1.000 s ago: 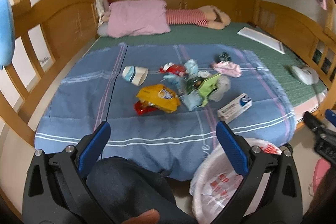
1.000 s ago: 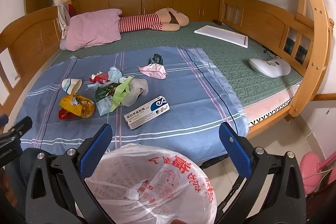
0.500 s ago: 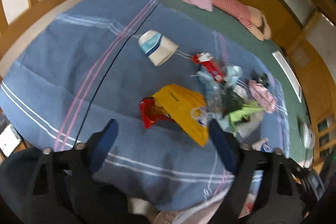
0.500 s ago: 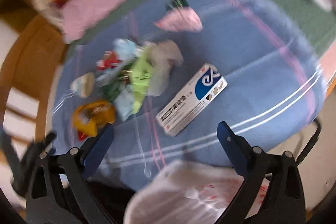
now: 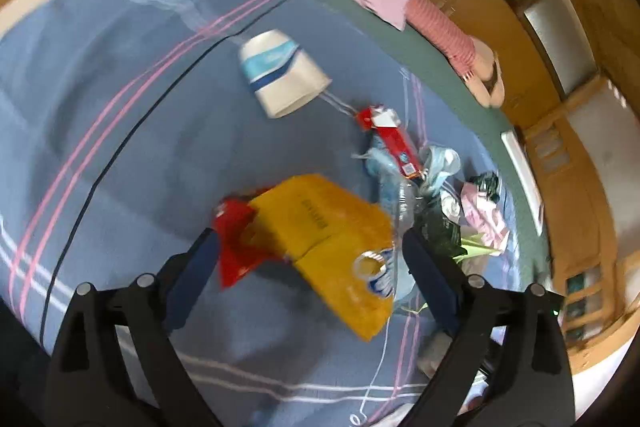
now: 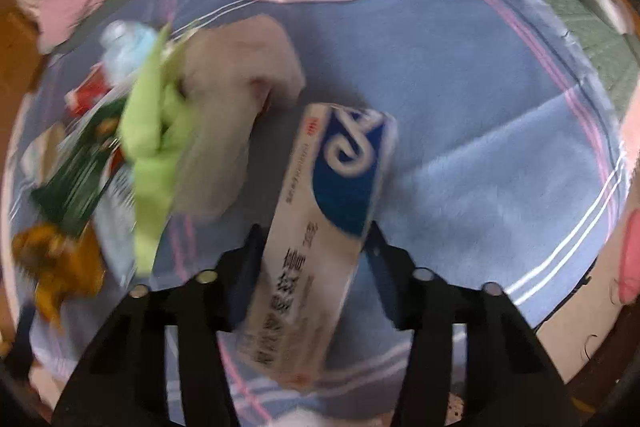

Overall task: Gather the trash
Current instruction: 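Grasp the white-blue medicine box with the right tool while the left tool grasps the yellow snack bag, then drop the medicine box into the bin bag with the right tool while the left tool drops the yellow bag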

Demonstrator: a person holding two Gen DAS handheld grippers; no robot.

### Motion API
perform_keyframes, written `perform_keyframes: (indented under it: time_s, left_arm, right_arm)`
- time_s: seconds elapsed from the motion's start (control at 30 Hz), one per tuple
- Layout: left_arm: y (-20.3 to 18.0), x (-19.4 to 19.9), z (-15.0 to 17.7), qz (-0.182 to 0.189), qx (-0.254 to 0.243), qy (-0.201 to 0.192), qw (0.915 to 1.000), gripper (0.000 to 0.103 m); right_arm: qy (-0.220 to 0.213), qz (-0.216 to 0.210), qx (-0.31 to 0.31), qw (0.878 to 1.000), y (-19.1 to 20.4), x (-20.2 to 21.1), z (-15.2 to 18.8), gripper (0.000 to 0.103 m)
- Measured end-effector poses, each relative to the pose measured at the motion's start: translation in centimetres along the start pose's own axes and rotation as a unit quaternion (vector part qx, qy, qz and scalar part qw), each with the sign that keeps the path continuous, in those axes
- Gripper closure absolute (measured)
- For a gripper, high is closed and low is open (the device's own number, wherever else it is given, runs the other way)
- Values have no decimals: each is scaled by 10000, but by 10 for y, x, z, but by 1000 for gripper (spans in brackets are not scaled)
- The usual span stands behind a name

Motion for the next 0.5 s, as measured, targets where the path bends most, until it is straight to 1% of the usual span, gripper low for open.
perform_keyframes:
  time_s: [0.03, 0.07, 0.1, 0.13, 0.17, 0.2, 0.23, 0.3, 0.37, 0.43, 0.47, 0.5]
  left_arm:
    - [-4, -5, 0, 3, -92, 68, 9999, 12]
    - [-8, -14, 1, -17, -200, 186, 9996, 15]
    - [-9, -19, 4, -24, -277, 258, 9993, 36]
    - [-10, -24, 8, 2, -338, 339, 9989, 45]
    - [-11, -26, 10, 75, -374, 353, 9986, 46]
    - [-11, -23, 11, 121, -406, 267, 9987, 52]
    - [-14, -20, 11, 171, -550, 209, 9981, 68]
    - [-18, -11, 15, 325, -722, 139, 9968, 69]
    - [-22, 1, 21, 561, -760, 47, 9955, 69]
    - [-28, 13, 24, 873, -804, -90, 9929, 70]
    - [-34, 27, 24, 1106, -872, -302, 9896, 70]
    - [-37, 38, 25, 1252, -911, -467, 9868, 70]
  right_arm:
    - [-2, -171, -15, 9999, -2, 5, 5, 57]
    - [-22, -350, -42, 9994, -5, 11, 9, 57]
    - [-113, -583, -64, 9982, -10, 24, 16, 57]
    - [-214, -671, -53, 9975, -15, 34, 21, 57]
    - [-384, -769, -6, 9963, -19, 47, 29, 57]
    - [-536, -864, 61, 9948, -22, 61, 35, 57]
    - [-668, -951, 125, 9931, -25, 73, 41, 58]
    - [-989, -1108, 294, 9885, -33, 100, 54, 58]
    - [-1198, -1194, 424, 9847, -35, 118, 67, 58]
    - [-1285, -1203, 527, 9830, -37, 121, 72, 58]
    - [-1325, -1230, 566, 9819, -42, 125, 78, 58]
    - [-1355, -1291, 615, 9804, -44, 127, 79, 58]
Point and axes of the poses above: each gripper's, at about its wrist camera, not at the fingertips, and x roughly against the way its jaws point, y to its left, z to its underside, the point moved 7 cm from there along -x, roughly the way its jaws point, and after that the axes turned 9 degrees about z, right-handed, at the moved point
